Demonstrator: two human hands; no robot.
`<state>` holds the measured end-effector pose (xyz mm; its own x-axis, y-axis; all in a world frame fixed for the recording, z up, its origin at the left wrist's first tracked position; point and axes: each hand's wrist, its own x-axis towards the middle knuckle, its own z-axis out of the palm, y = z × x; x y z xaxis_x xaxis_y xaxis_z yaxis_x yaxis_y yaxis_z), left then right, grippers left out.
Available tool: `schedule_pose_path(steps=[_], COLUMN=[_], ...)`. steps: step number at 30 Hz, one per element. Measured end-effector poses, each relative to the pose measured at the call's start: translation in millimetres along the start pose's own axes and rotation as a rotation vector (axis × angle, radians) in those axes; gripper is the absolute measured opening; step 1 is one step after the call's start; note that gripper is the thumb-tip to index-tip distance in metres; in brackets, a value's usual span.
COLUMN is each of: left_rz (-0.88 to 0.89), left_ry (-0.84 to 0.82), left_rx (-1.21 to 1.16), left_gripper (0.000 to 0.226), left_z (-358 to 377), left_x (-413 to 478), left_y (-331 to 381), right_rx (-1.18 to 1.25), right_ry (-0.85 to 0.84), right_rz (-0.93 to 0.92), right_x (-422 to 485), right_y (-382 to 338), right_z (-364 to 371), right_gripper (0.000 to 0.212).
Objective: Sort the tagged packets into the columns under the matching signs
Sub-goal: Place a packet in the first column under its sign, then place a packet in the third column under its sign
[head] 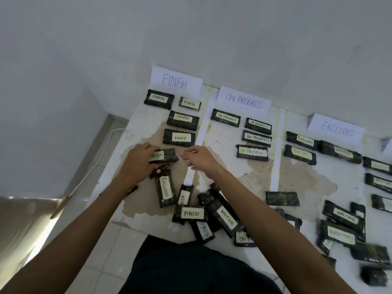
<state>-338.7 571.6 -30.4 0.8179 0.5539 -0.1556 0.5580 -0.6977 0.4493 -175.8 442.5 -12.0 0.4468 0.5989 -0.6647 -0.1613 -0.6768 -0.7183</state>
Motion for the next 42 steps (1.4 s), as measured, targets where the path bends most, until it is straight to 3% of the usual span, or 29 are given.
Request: schedule_pose_path(steps=[5, 9, 22, 27, 30, 33, 37, 42], left_rz=[0.032, 0.046, 0.1, 0.106, 0.14, 0.183, 0.171, 0.141], left_ry=[0.023, -0.005, -0.063, -0.121, -0.082, -0.075, -0.248, -0.321], left_rx=[0.138, 0.168, 0.225, 0.242, 0.232, 0.073, -0.278, -0.374], left_gripper=[0.054, 0.056, 0.056, 0.06, 0.063, 0.053, 0.032, 0.034], left_z=[-15.1, -20.7, -6.9, -4.9, -10.4, -12.6, -13.7, -9.5], left_x=[46.8, 87.9, 182.0, 189.8, 182.9, 156.7, 93.5, 35.3], left_y=[-40.9, -62.6, -80.6, -83.7, -78.2, -65.9, -48.0, -41.7], right_rx=[-0.273, -0.59, -0.934, -1.131, -1.123, -0.958, -0.527, -0.274], right_ry=[0.08, 0.023, 0.082, 0.134, 0.155, 0.07, -0.014, -0.026], right_rz=[-0.215, -0.398, -0.726, -0.809, -0.822, -0.696, -0.328, -0.191], right_x=[14.5, 28.0, 53.6, 60.6, 62.7, 55.2, 40.0, 21.1], right_y=[-0.2, 4.4, 20.4, 36.2, 35.8, 25.9, 21.2, 20.3], right_z=[15.4, 30.9, 46.1, 50.7, 51.4, 43.0, 30.5, 19.0], right_gripper=[0.023, 0.031, 0.028, 0.048, 0.038, 0.019, 0.029, 0.025])
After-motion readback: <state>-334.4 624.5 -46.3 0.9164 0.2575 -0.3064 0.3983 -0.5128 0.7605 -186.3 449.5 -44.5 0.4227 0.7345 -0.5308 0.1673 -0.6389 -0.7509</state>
